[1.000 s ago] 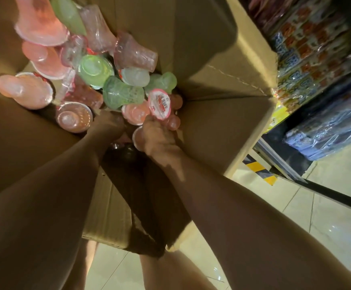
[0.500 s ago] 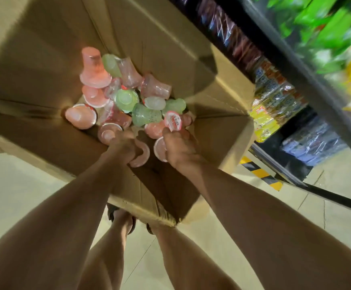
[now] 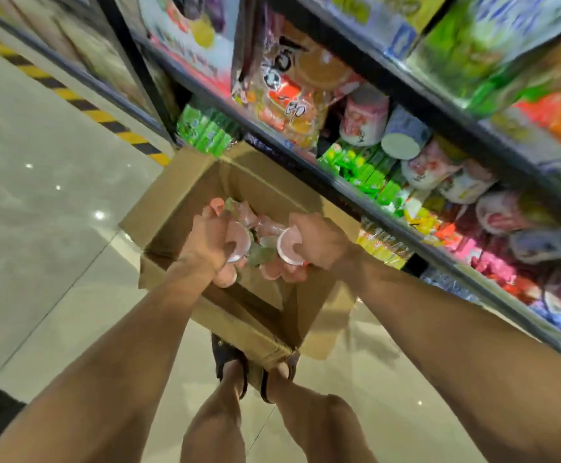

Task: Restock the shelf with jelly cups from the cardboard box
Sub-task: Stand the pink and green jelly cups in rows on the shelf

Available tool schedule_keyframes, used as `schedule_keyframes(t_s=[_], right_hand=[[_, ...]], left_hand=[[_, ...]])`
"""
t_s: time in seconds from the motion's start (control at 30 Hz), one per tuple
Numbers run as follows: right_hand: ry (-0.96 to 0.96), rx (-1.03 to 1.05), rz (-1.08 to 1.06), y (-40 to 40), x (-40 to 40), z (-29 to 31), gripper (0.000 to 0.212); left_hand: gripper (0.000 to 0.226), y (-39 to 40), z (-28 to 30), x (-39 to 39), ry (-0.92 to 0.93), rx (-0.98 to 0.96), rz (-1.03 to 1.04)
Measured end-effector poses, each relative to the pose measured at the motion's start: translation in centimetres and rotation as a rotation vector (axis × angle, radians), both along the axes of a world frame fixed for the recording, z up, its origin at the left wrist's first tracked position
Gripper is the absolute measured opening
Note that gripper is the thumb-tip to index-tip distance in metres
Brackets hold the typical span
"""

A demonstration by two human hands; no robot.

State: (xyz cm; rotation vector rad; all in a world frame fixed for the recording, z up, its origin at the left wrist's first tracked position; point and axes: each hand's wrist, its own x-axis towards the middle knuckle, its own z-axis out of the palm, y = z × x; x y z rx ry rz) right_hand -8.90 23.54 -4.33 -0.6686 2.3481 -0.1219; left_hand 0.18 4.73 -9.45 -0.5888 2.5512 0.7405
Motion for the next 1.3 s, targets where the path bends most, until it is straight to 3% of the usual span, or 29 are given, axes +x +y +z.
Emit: schedule_keyframes(t_s=[0.07,0.2,0.37,0.47,0.6,0.7,1.07,1.3], right_hand=[[0.021,-0.006,0.020,-0.8,0.0,3.8,0.027],[0.061,-0.025,0.078,-2.4,0.5,11.0,0.033],[0.106,-0.100,0.171,-4.5,1.3,20.5,0.034],[0.099,-0.171,0.099,-5.3,1.9,26.0,0.032],[0.113,-0.293,0.024,-5.5,2.0,33.4,0.036],[0.175,-0.333,0.030,-5.3,1.4,38.8,0.043],[0.335,-0.427,0.102,-2.6,-1.0,56.9,0.047],[0.458,-0.525,0.093,0.4,-2.6,65.0,0.030]], left_hand=[[0.051,-0.9,4.1,-0.7,-0.019,-0.086,-0.024],[0.047,-1.3,13.4,-1.1,-0.076,0.010,-0.005],[0.026,-2.3,24.4,1.4,0.068,-0.034,-0.080],[0.044,-3.3,29.9,3.3,0.106,-0.132,-0.034],[0.056,-3.1,37.0,5.1,0.231,-0.105,0.031],[0.040,-3.1,42.3,5.2,0.340,-0.149,0.041],[0.060,-1.8,61.6,2.7,0.405,-0.274,-0.159],[0.063,-1.6,69.4,-0.3,0.498,-0.311,-0.310]])
